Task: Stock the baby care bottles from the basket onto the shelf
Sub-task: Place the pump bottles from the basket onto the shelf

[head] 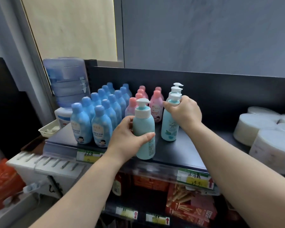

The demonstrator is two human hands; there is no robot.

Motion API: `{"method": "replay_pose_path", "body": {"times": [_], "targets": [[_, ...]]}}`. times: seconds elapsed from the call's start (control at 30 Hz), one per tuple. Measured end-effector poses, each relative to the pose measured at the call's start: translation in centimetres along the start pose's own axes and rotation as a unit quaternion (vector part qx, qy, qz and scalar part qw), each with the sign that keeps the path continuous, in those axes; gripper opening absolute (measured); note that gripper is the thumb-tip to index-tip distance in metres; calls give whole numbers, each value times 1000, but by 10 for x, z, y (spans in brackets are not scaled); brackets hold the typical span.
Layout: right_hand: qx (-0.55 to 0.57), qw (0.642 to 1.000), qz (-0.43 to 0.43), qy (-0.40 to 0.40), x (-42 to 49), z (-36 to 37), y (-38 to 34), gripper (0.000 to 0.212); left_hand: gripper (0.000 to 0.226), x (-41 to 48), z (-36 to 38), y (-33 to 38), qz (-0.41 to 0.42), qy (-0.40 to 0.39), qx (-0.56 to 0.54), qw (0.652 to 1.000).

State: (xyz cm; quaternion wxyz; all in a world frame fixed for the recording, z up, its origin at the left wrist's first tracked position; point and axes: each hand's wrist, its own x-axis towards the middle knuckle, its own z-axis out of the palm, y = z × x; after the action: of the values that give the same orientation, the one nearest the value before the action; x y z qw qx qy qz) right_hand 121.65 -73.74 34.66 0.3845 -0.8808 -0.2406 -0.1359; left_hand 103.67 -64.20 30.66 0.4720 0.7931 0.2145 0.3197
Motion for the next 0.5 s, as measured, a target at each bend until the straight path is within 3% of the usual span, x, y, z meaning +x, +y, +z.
{"method": "replay_pose_path", "body": {"times": [0.13, 0.27, 0.5], "targets": [[28, 995, 11, -96, -1, 3, 12, 72, 47, 5, 9, 0, -6, 8, 7, 1000], [97, 976, 8, -196, -7, 3, 32, 62, 47, 8, 19, 1, -12, 14, 5, 1000], [37, 989, 0, -143, -3, 12, 34, 60, 50, 18, 41, -6, -18, 23, 14, 999]]}}
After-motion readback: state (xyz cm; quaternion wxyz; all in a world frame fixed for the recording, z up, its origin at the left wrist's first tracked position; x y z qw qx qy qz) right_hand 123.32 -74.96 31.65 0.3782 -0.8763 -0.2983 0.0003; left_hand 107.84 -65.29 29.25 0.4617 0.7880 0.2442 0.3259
